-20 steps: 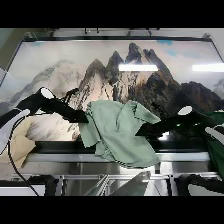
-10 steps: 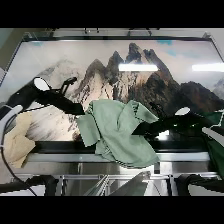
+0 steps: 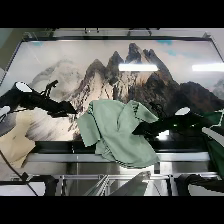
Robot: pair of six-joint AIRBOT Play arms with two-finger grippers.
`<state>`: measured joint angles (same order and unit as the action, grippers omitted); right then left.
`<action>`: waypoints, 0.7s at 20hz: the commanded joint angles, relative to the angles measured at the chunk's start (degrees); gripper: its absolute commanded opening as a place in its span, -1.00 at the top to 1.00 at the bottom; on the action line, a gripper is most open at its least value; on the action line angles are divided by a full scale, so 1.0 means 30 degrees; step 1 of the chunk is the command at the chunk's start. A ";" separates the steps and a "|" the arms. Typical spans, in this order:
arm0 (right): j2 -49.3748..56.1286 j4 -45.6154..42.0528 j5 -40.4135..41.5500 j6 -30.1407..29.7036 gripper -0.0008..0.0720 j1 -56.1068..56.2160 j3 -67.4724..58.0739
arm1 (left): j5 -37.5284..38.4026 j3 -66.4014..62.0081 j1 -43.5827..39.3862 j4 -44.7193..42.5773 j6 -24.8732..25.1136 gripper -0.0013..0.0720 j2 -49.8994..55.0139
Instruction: Fold the shirts.
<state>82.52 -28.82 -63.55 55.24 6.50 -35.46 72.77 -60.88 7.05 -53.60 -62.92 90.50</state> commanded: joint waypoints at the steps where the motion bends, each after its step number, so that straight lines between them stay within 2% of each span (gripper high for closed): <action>1: -0.0007 0.0066 -0.0146 0.0007 -0.43 0.0022 -0.0022 | 0.0794 -0.0787 -0.1246 0.0444 0.0000 -0.92 0.2433; 4: -0.0007 0.0255 -0.0656 0.0000 -0.43 0.0022 -0.0029 | 0.0721 -0.2033 -0.3308 0.0350 0.0007 -0.92 0.4007; 5: -0.0007 0.0284 -0.0954 0.0000 -0.43 0.0022 -0.0029 | 0.0918 -0.2521 -0.3825 0.0372 0.0015 -0.79 0.4510; 6: -0.0007 0.0277 -0.1195 -0.0007 -0.43 0.0007 -0.0029 | 0.1013 -0.3024 -0.4240 0.0350 0.0000 -0.29 0.4947; 7: -0.0007 0.0277 -0.1632 -0.0015 -0.38 0.0007 -0.0036 | 0.1377 -0.3417 -0.4539 0.0357 -0.0007 0.09 0.5260; 8: -0.0007 0.0284 -0.2157 -0.0087 -0.01 0.0007 -0.0073 | 0.1982 -0.3767 -0.4765 0.0357 0.0000 0.68 0.5399; 9: -0.0007 0.0393 -0.2885 -0.0532 0.70 0.0000 -0.0138 | 0.2514 -0.4007 -0.4881 0.0386 0.0051 0.94 0.5319; 10: -0.0036 0.0561 -0.3570 -0.0721 0.94 0.0000 -0.0270 | 0.3038 -0.4211 -0.4896 0.0386 0.0044 0.94 0.4976; 14: -0.1158 0.1712 -0.6397 -0.0707 0.94 -0.0160 -0.2098 | 0.5115 -0.4889 -0.3861 0.1413 -0.0058 0.94 0.1100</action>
<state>81.06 -26.44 -75.77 53.58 6.35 -38.39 81.62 -73.71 -5.85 -53.54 -62.92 100.31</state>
